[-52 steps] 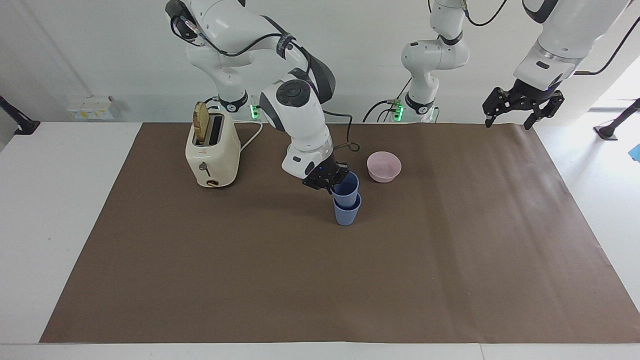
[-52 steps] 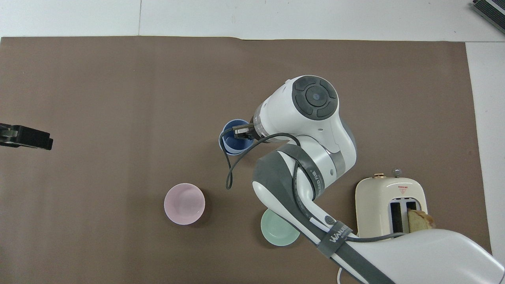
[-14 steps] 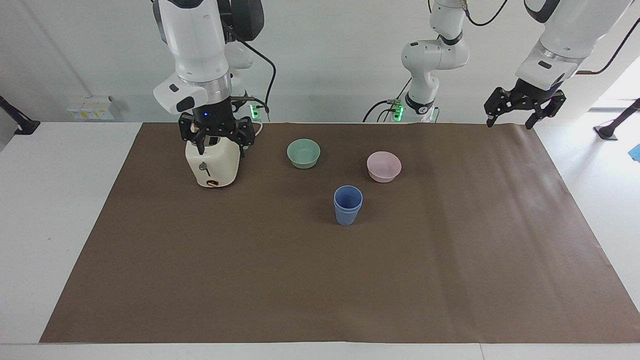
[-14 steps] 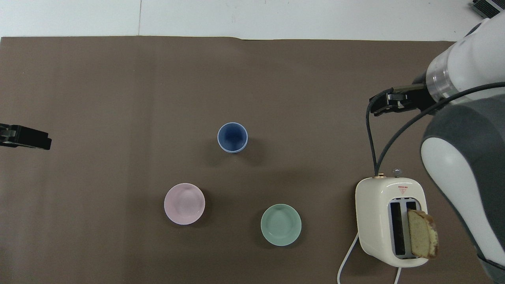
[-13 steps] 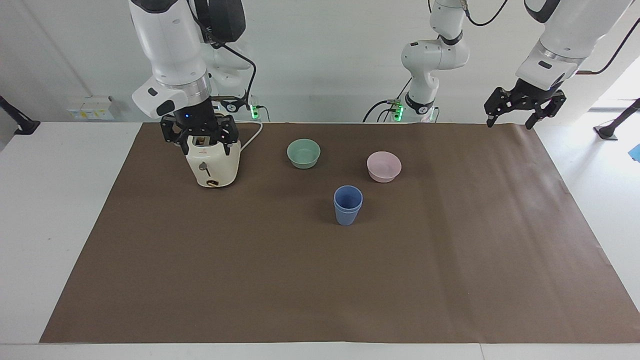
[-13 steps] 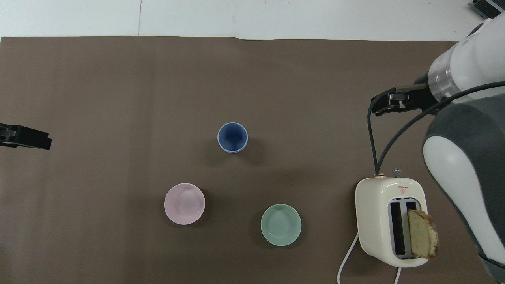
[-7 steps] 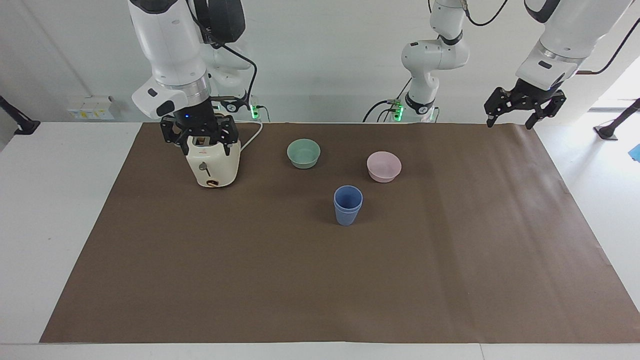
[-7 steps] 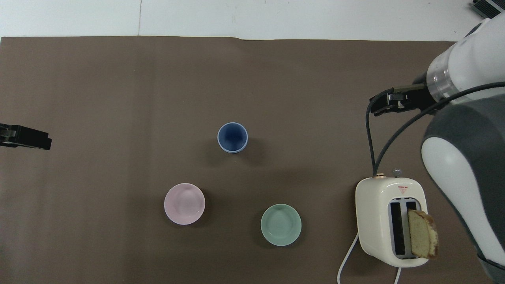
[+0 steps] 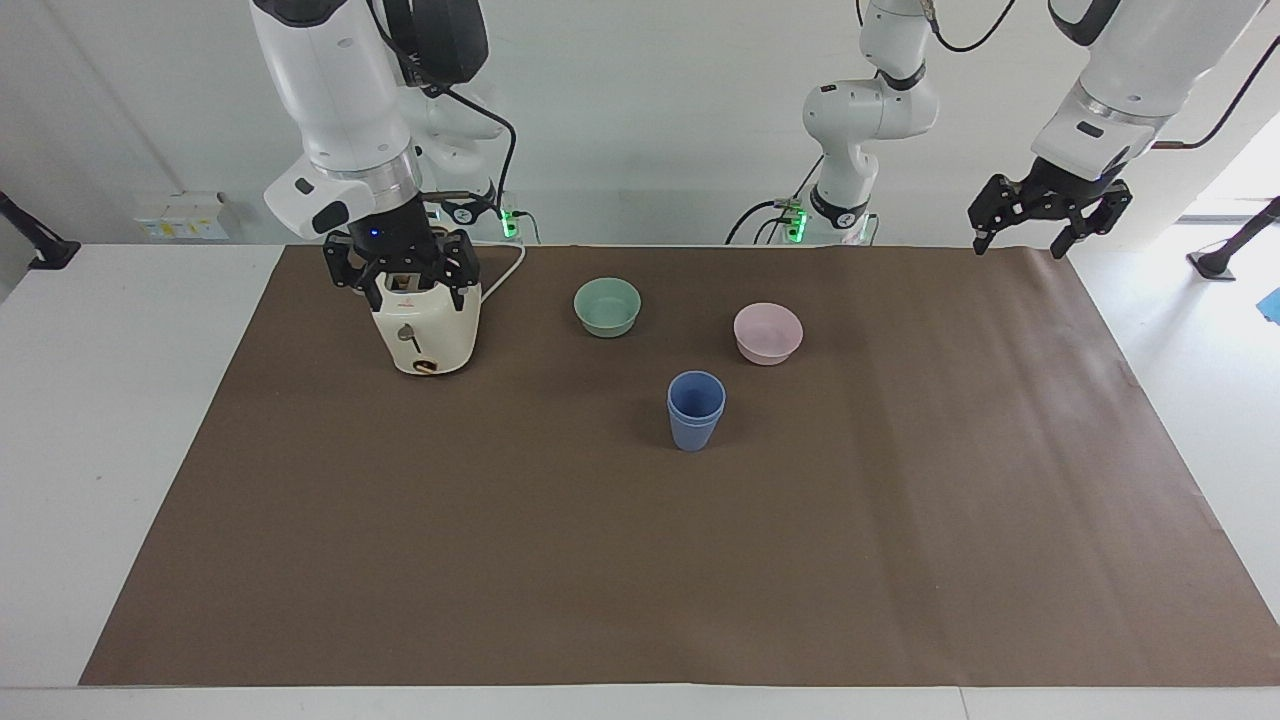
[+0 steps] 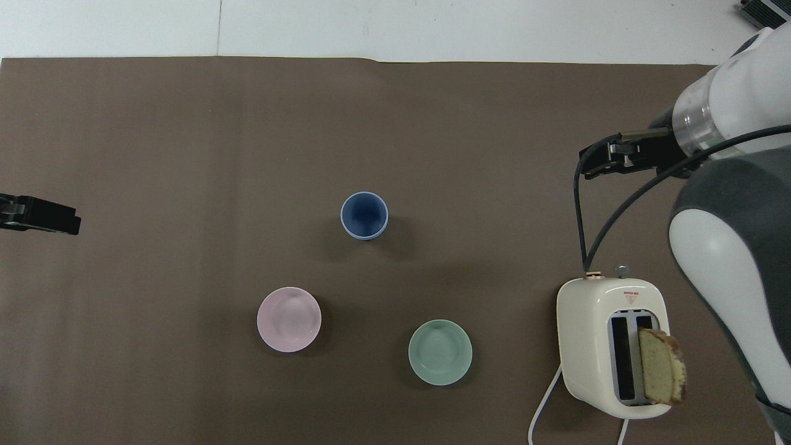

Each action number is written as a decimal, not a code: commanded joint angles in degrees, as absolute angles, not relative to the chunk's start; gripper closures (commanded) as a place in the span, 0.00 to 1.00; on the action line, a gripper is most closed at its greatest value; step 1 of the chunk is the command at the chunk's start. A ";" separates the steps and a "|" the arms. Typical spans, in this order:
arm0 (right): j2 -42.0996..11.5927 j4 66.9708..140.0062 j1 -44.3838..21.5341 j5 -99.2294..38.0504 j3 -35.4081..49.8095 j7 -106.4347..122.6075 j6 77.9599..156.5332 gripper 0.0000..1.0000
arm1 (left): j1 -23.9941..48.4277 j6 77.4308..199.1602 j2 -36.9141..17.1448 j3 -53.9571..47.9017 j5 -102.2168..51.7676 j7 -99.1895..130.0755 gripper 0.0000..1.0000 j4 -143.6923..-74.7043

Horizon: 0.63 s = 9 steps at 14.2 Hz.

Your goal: Stack blue cups with both arms

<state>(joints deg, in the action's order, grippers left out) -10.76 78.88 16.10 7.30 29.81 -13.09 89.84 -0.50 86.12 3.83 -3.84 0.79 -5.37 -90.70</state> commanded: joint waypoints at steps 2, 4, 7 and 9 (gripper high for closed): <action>-9.84 80.16 16.61 5.80 29.27 -12.30 91.14 0.00 | -1.32 86.48 5.01 -4.22 0.26 -5.01 0.00 -91.93; -9.76 80.07 16.70 5.80 29.18 -12.13 91.14 0.00 | -1.32 86.48 5.01 -4.22 0.26 -5.01 0.00 -91.85; -8.35 79.80 15.73 5.63 25.94 -10.82 90.44 0.00 | -1.32 86.48 5.01 -4.22 0.26 -5.01 0.00 -91.85; -7.30 79.80 14.25 5.80 23.57 -9.67 90.26 0.00 | -1.32 86.48 5.10 -4.22 0.26 -5.01 0.00 -91.85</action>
<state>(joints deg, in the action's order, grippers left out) -9.36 78.80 15.60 7.06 26.21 -11.94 90.07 -0.50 86.12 3.83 -3.84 0.79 -5.37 -90.70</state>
